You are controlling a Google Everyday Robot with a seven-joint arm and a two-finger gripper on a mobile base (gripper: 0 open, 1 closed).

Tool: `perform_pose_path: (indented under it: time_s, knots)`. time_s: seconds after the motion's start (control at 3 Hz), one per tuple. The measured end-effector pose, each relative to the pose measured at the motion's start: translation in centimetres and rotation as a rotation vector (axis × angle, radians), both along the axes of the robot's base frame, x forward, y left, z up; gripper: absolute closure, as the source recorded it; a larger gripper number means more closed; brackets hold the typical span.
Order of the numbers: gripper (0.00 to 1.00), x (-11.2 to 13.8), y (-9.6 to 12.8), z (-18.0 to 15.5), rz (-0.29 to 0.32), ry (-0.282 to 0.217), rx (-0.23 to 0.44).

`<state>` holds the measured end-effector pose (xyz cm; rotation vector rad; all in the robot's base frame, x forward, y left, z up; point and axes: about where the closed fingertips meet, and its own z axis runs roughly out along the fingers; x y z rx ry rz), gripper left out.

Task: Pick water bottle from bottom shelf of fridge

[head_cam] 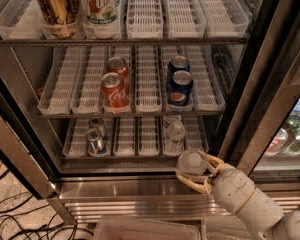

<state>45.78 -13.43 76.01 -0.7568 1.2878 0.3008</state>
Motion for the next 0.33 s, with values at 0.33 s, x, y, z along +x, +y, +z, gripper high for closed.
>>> perform_pose_path:
  time_s: [0.33]
  knots:
    - [1.00,0.00,0.00,0.00,0.000,0.000,0.000]
